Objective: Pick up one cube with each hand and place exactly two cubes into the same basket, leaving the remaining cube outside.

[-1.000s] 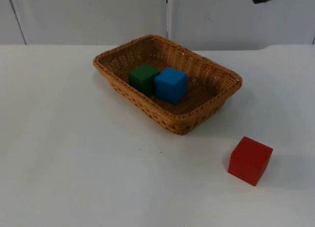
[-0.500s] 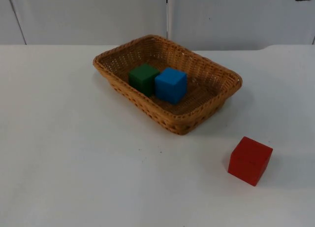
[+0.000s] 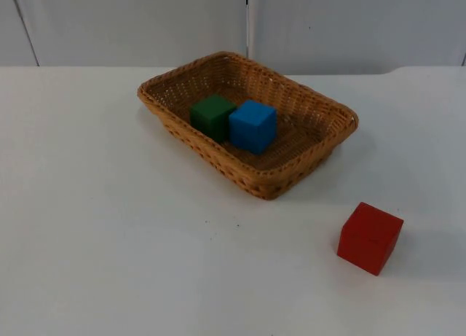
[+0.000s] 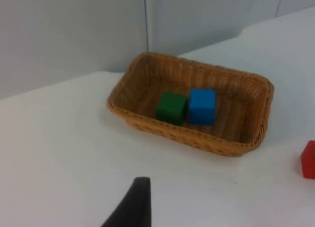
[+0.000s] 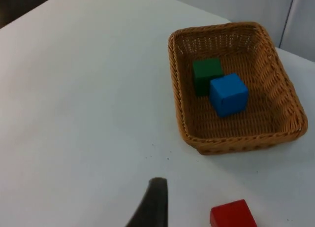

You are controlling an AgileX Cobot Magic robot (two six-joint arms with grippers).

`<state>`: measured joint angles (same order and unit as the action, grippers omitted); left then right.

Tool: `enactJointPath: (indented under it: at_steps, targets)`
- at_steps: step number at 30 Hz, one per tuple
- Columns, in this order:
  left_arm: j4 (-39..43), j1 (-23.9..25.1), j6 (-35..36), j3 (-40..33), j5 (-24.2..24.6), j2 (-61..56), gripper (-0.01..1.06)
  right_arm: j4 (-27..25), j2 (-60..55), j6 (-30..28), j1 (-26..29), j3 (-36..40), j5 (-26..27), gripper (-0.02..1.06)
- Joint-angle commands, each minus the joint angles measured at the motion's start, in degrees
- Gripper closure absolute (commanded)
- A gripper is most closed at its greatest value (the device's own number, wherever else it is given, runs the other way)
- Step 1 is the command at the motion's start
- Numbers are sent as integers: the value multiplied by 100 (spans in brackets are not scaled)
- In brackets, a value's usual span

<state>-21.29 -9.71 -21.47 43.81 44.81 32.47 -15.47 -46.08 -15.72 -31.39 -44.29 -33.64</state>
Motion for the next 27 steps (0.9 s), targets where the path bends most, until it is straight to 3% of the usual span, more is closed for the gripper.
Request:
enactJointPath:
  at_steps: [1, 10, 27]
  targets:
    - [89, -26, 98, -17, 50, -268, 0, -33, 389, 39, 31, 182, 38, 24]
    - [450, -26, 343, -17, 511, -989, 0, -4, 1322, 50, 31, 360, -451, 24]
    - [1546, -26, 1203, -293, 1194, -2117, 0, 22, 2693, 244, 31, 1002, -593, 24]
